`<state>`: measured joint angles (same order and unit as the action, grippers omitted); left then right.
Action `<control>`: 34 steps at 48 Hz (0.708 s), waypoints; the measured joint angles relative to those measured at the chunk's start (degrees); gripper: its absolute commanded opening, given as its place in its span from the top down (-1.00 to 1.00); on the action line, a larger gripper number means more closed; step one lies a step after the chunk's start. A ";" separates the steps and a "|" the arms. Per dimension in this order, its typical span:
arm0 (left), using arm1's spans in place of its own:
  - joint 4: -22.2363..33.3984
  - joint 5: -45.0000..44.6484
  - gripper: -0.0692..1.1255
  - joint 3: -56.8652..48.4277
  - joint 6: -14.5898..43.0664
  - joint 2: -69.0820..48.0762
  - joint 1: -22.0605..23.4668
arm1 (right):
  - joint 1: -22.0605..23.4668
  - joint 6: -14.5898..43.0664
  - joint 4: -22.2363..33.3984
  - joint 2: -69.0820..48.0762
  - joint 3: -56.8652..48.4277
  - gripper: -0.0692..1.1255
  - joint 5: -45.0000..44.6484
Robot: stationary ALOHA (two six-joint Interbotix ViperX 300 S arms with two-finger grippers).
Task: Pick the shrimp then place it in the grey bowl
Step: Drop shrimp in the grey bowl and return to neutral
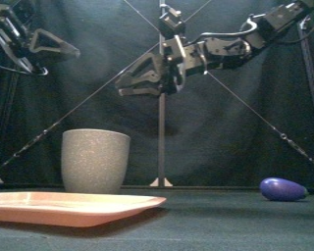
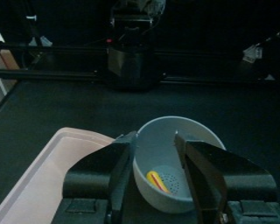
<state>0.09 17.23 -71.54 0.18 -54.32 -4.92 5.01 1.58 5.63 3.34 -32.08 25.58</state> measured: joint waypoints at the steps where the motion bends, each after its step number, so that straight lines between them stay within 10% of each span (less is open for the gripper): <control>1: 0.00 0.00 0.85 0.00 -0.09 0.00 0.00 | 0.00 -0.44 -0.18 -0.88 -1.14 -0.44 0.62; 34: 0.00 0.00 0.85 -1.05 0.00 0.00 -0.09 | -2.02 -0.44 -8.35 -20.39 -22.32 -0.44 7.21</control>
<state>0.09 17.23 -72.60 0.18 -54.32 -5.01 2.99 1.14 -2.72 -17.05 -54.40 32.78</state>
